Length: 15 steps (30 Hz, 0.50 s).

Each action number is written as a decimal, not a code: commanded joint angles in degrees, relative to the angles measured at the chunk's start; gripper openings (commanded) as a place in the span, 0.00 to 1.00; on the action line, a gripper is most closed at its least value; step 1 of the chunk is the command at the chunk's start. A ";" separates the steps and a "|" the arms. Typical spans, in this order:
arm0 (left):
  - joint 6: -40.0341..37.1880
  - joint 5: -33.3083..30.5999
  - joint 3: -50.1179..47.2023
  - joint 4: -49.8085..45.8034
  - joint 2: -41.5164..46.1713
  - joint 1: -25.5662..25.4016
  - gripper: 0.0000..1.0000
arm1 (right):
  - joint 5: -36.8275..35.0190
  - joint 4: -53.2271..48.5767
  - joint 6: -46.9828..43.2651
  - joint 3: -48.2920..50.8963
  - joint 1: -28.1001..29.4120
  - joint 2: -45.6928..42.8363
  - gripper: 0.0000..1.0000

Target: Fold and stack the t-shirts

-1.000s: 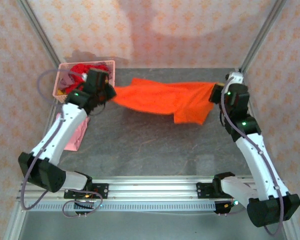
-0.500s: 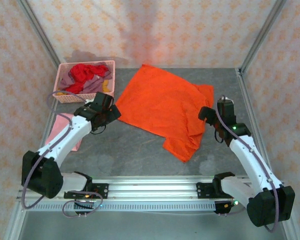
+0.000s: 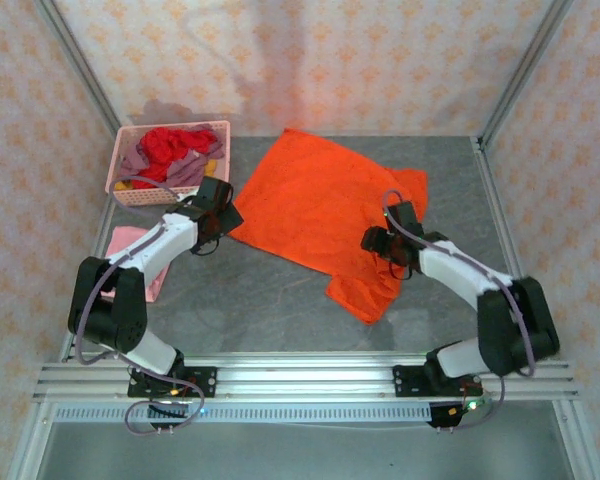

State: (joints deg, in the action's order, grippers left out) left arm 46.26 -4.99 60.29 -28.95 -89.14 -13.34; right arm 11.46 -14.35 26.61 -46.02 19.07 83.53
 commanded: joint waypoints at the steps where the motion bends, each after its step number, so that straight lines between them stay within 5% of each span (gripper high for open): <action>1: 1.33 -1.42 -0.01 0.81 -0.26 0.58 1.00 | -1.72 4.04 1.99 -4.97 -0.55 6.23 0.59; 15: 2.34 1.71 -2.29 4.06 -1.30 1.39 1.00 | 1.95 0.66 0.36 -21.03 -15.51 27.71 0.51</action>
State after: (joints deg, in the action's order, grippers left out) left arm 47.77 -4.21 58.59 -27.51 -89.41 -12.64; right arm 12.80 -11.09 28.10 -64.71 5.67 107.92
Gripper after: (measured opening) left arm 0.999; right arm 0.508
